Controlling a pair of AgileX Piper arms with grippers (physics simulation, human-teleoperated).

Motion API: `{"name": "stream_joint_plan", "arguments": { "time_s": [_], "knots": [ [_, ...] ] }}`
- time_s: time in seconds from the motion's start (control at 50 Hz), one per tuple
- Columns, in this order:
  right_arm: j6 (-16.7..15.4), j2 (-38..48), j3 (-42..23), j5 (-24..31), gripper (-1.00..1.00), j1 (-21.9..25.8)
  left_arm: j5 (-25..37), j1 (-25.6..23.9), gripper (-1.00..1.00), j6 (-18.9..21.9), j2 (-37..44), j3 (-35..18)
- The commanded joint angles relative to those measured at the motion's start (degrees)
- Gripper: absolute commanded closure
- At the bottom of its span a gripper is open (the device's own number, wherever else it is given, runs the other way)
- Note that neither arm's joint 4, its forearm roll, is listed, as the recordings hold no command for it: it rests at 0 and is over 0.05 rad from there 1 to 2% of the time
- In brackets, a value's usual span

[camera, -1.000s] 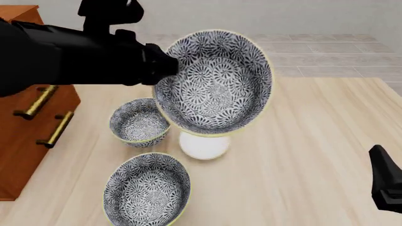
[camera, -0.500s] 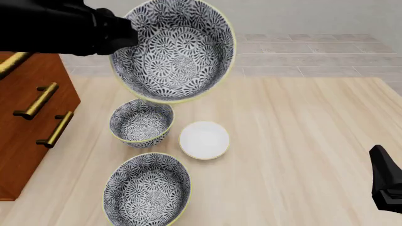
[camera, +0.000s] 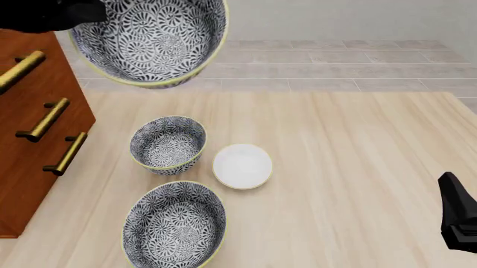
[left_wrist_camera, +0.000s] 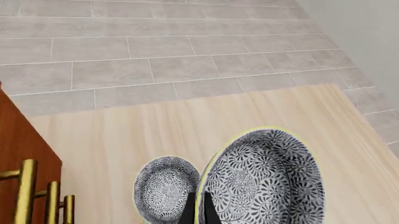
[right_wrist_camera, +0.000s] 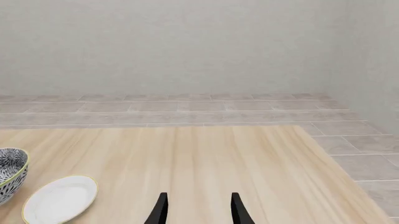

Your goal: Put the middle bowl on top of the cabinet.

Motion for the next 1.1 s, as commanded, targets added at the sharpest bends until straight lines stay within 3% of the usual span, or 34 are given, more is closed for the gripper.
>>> {"name": "stream_joint_plan", "arguments": {
  "time_s": [0.02,0.68,1.1],
  "knots": [
    [-0.09,0.01,0.0,-0.02,-1.0,0.02,2.63,5.51,1.0,1.03,-0.76,-2.76],
    [-0.55,-0.05,-0.01,-0.18,-1.0,-0.19,12.92,19.59,1.0,-0.63,1.71,-15.02],
    [-0.57,-0.04,-0.02,-0.27,-1.0,-0.48,17.84,24.03,1.0,-3.66,3.97,-21.3]
  ]
}}
